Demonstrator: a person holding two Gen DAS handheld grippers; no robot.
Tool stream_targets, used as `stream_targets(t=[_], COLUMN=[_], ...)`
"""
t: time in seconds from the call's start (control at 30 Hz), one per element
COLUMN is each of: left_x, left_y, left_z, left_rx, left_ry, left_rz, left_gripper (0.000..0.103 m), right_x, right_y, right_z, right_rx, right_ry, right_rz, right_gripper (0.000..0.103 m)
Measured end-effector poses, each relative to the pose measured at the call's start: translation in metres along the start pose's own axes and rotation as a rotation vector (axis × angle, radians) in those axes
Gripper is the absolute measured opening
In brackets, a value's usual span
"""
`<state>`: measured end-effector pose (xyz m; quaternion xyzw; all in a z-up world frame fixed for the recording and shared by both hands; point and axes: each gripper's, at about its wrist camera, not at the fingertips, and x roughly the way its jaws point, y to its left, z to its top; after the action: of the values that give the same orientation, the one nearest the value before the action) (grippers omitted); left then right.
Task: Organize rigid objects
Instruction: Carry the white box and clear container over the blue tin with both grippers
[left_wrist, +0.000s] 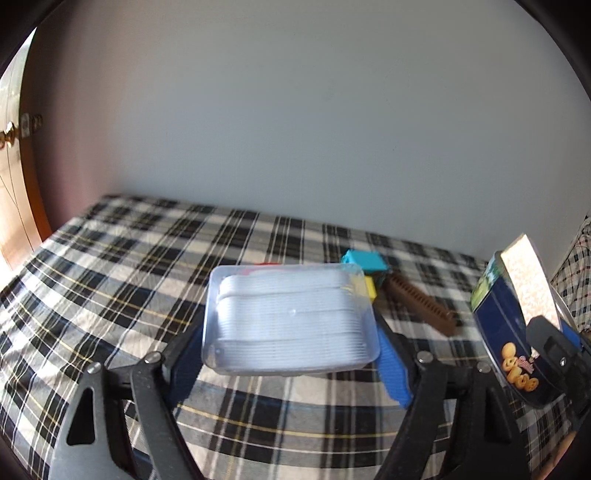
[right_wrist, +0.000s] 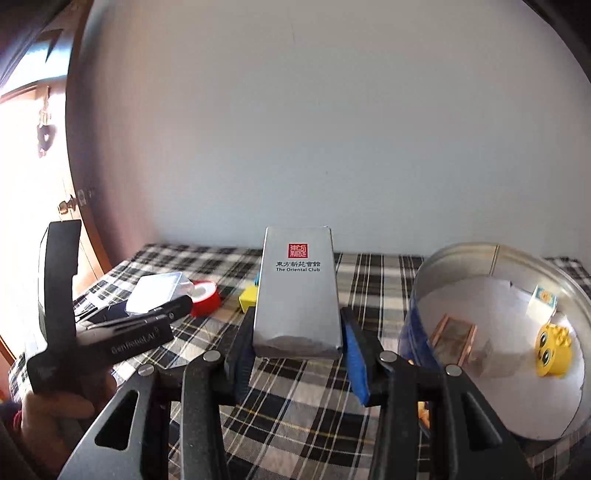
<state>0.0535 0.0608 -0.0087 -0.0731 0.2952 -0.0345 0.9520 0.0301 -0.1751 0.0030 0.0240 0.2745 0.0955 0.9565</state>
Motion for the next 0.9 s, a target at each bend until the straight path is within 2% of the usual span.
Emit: stream_targets(t=[0.13,0.27,0.47,0.9], left_x=[-0.014,-0.018,-0.026,-0.028], left_y=[-0.013,-0.028,-0.067,-0.147], left_z=[-0.002,-0.005,-0.008,-0.011], left_rx=[0.005,-0.017,0.021,0.098], left_ry=[-0.043,-0.049,-0.082,-0.086], left_rz=[0.005,-0.032,-0.069,-0.169], left_gripper=[0.081,0.081,0.081,0.081], right_x=[-0.010,-0.026,-0.048,-0.063], right_y=[-0.006,-0.025,-0.063,-0.123], right_z=[0.001,-0.003,-0.003,-0.002], right_rx=[-0.007,-0.004,0.037,0.090], right_ry=[-0.024,-0.058,-0.119,-0.154], right_rz=[0.029,0.065,0.036,-0.086], right_gripper=[0.045,0.045,0.045,0.045])
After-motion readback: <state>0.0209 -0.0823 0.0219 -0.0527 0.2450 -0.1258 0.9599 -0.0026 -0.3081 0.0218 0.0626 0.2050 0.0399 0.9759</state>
